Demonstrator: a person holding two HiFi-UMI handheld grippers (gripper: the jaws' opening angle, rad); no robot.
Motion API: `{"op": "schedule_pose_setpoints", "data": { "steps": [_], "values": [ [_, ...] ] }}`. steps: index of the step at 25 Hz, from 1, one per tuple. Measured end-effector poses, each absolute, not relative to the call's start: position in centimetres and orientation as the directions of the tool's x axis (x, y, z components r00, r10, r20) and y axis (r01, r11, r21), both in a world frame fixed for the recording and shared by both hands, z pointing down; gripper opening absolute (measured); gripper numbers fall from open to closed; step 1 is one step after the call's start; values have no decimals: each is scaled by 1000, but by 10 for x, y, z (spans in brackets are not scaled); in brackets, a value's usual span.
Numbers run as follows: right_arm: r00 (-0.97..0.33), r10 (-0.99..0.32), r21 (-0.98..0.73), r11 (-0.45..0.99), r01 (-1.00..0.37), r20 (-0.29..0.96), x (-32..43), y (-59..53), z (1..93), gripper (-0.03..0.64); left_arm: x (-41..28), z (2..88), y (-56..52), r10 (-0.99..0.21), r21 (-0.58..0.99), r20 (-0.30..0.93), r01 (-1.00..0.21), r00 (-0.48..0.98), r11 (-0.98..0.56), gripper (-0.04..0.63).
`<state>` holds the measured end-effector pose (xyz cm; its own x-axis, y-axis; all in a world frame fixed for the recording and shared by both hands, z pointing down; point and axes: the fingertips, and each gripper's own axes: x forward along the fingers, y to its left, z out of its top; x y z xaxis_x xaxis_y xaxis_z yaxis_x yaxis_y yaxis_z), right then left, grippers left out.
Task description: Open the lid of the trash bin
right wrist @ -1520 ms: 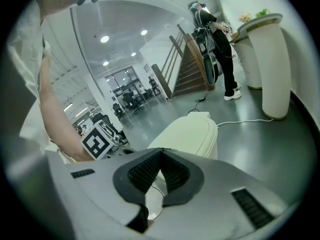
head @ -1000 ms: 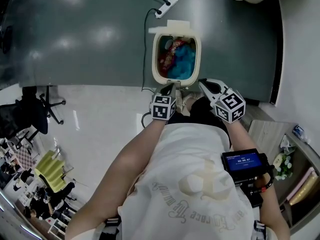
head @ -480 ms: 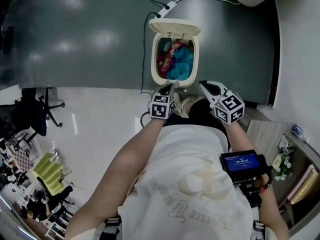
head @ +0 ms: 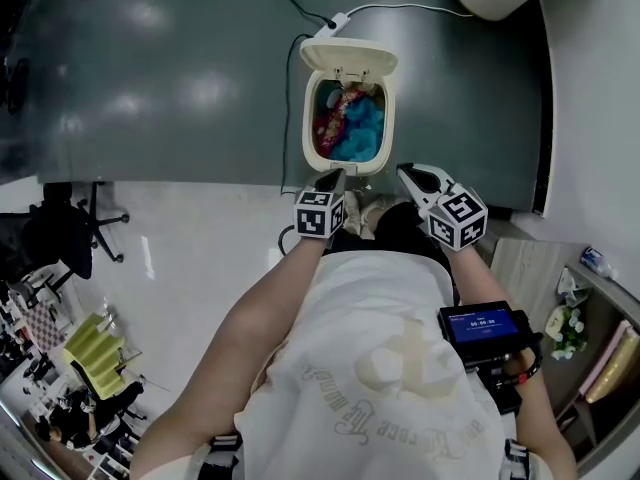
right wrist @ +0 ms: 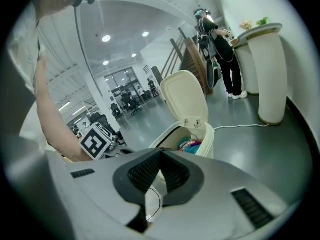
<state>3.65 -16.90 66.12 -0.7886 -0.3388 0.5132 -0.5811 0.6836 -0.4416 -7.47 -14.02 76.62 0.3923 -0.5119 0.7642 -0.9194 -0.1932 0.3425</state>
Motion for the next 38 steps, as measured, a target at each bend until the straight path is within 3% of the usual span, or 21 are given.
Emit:
{"op": "schedule_pose_setpoints", "data": {
  "steps": [19,38],
  "values": [
    [-804,-392,-403,714,-572,446,12,-156,616,3,-95,663,-132,-659,339,597,-888,458,-310,12],
    [-796,-475,-340,728,-595,375,15,-137,560,2,-103,578,-117,-725,335,455,-854,517,-398,13]
  ]
}}
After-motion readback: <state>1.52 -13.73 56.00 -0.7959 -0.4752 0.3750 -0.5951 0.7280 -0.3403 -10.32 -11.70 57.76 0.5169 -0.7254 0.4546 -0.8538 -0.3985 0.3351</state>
